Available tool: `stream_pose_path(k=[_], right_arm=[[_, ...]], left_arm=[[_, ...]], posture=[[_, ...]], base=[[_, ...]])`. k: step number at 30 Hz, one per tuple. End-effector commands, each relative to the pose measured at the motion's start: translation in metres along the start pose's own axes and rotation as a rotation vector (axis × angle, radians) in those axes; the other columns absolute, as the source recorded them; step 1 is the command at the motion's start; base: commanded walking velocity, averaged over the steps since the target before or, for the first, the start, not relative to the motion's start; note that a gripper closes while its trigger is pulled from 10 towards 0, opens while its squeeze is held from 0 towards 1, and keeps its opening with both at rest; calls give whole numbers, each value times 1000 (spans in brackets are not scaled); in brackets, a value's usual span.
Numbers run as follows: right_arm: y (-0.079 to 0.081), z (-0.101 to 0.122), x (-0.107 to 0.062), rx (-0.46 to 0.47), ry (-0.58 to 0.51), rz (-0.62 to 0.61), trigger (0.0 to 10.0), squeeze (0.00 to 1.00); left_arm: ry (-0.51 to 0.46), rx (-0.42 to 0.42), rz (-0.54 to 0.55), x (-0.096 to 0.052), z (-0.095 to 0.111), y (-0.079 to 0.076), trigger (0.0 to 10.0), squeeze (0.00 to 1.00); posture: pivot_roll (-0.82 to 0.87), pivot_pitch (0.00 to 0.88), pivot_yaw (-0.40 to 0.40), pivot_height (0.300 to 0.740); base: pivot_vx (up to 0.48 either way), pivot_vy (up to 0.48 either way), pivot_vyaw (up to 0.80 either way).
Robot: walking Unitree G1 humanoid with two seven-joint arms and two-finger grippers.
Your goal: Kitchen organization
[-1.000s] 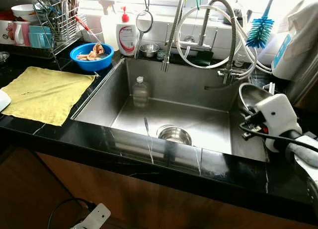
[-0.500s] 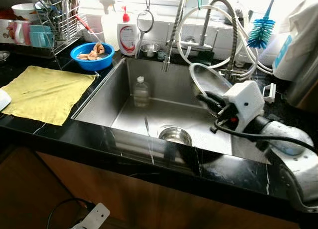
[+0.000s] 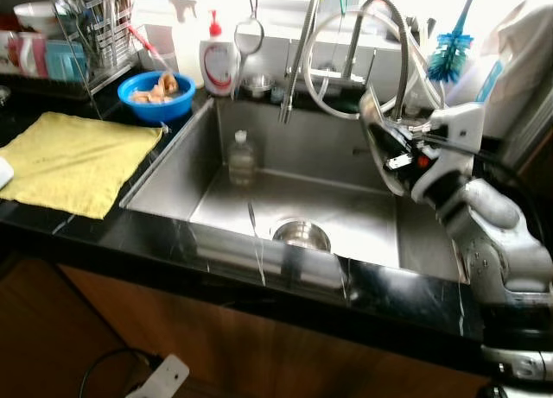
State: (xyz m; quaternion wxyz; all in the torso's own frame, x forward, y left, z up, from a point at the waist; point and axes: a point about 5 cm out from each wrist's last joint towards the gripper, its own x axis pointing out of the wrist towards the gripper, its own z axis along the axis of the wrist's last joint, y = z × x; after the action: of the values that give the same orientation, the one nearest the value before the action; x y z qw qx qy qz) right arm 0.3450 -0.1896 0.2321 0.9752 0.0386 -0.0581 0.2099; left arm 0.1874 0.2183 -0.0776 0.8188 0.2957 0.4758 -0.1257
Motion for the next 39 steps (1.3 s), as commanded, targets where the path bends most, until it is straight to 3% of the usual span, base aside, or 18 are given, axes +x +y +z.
stream_pose_path(k=[1,8,12,25,33,34,36,37,39], right_arm=[[-1,1,6,27,-23,8,10000,0],[3,-27,24,149,68,-5,10000,0],[13,-46,28,185,141,22,10000,0],[-3,-70,22,265,208,-89,10000,0],[-2,-77,20,281,214,-98,10000,0],[-2,-75,20,288,204,-98,10000,118],[-2,-75,20,289,202,-97,10000,118],[-3,-74,20,287,201,-97,10000,780],[-4,-74,19,284,203,-100,10000,769]], left_arm=[[1,-20,4,0,1,1,10000,0],[-4,-29,4,1,4,-1,10000,0],[-4,-39,2,1,4,-2,10000,0],[6,-34,-5,1,1,-9,10000,0],[7,-30,-4,1,3,-8,10000,0],[3,-31,-1,1,5,-6,10000,0],[3,-32,1,1,5,-5,10000,0],[2,-29,2,1,5,-3,10000,0],[3,-27,4,1,5,-2,10000,0]], posture=[[-15,0,-43,740],[-6,0,-50,740],[2,0,-54,740],[5,0,-48,740],[13,0,-43,740],[15,0,-42,740],[13,0,-40,740],[13,0,-40,740],[9,0,-40,740]], base=[[0,0,0],[0,0,0],[0,0,0],[0,0,0],[0,0,0],[0,0,0],[0,0,0],[0,0,0],[0,0,0]])
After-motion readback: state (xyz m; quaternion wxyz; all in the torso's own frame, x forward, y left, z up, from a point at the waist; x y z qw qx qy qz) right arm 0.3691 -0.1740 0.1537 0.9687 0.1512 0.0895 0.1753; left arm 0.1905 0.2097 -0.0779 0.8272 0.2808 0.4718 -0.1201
